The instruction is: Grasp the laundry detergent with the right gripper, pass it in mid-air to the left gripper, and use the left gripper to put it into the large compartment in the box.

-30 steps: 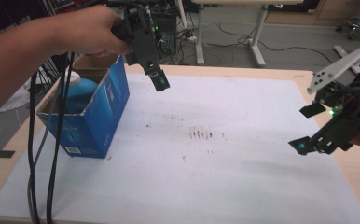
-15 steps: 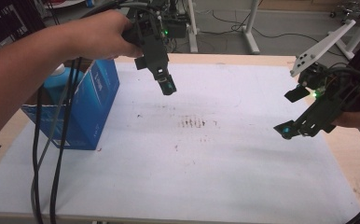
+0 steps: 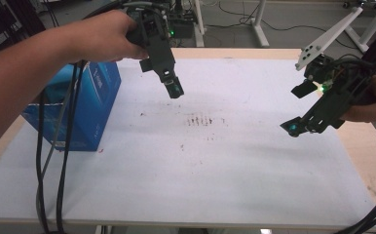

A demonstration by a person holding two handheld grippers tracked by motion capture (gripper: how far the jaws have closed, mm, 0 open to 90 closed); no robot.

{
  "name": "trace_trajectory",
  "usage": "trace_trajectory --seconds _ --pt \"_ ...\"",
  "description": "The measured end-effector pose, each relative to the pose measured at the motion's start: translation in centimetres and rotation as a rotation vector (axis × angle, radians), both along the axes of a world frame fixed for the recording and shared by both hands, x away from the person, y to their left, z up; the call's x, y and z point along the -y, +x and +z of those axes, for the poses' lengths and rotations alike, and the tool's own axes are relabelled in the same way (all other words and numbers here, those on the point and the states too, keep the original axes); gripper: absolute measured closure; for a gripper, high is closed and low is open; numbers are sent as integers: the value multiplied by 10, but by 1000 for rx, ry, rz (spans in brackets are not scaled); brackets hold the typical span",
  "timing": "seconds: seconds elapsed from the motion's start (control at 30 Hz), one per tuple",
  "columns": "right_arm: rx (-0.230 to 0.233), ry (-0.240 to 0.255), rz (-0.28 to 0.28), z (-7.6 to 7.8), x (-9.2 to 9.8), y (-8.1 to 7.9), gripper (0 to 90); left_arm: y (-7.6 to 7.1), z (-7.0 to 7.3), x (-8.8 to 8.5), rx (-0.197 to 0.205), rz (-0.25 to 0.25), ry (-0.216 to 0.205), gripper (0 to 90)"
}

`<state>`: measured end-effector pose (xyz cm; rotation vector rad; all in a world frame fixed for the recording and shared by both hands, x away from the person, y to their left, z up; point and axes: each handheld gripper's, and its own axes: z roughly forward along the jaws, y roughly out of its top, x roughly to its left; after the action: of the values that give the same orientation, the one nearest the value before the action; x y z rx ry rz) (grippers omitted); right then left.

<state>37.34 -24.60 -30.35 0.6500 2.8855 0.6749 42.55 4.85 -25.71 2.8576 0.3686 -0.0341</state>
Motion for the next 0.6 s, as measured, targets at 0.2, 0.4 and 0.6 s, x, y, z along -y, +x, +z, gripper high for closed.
trace_trajectory --seconds 0.2,0.4,0.6 --pt "-3 0 5 -1 -2 0 11 1 -3 -2 -4 6 3 16" --pt "-4 -1 5 -1 -2 1 11 1 -5 -3 -10 13 -3 16" --pt "-3 9 10 -2 -4 2 11 2 -7 -3 -6 18 -7 16"
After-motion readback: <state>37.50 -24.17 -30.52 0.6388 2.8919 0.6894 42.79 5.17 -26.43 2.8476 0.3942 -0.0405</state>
